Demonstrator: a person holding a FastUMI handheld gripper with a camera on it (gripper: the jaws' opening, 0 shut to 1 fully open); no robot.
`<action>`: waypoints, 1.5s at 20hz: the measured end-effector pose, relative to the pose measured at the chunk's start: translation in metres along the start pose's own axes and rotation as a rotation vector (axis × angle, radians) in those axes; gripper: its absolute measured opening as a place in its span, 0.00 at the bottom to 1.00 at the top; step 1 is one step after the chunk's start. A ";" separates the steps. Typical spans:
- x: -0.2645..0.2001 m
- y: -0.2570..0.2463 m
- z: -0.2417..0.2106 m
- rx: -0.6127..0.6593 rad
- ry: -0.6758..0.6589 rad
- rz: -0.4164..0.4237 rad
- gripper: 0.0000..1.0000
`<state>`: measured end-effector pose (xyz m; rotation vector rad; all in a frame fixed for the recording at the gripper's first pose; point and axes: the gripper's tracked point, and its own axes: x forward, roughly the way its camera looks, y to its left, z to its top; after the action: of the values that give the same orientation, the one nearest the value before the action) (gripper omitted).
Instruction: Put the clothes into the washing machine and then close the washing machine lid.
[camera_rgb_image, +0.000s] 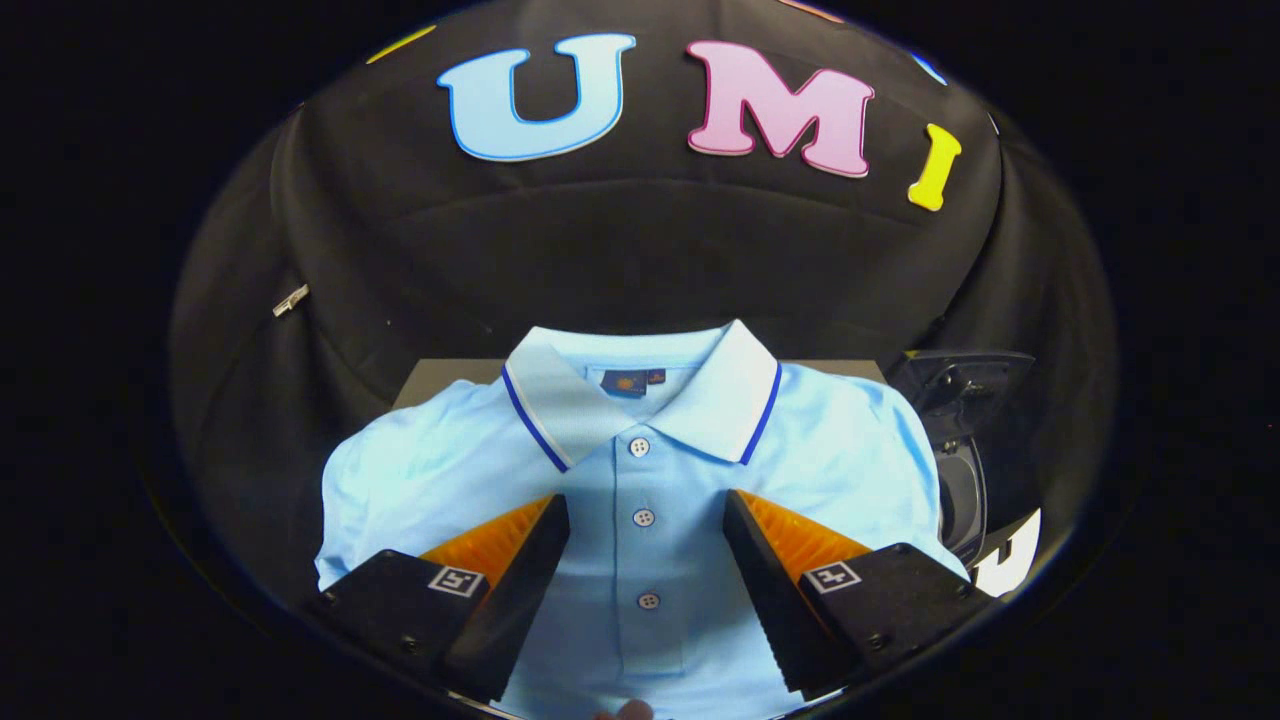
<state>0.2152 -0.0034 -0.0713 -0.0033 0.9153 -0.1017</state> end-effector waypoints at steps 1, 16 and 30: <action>0.002 0.000 -0.001 0.007 0.027 -0.004 1.00; 0.003 -0.008 0.000 0.037 0.195 -0.022 0.39; -0.014 -0.004 0.015 -0.062 -0.119 -0.018 0.05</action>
<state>0.2185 -0.0071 -0.0511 -0.0746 0.7992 -0.0888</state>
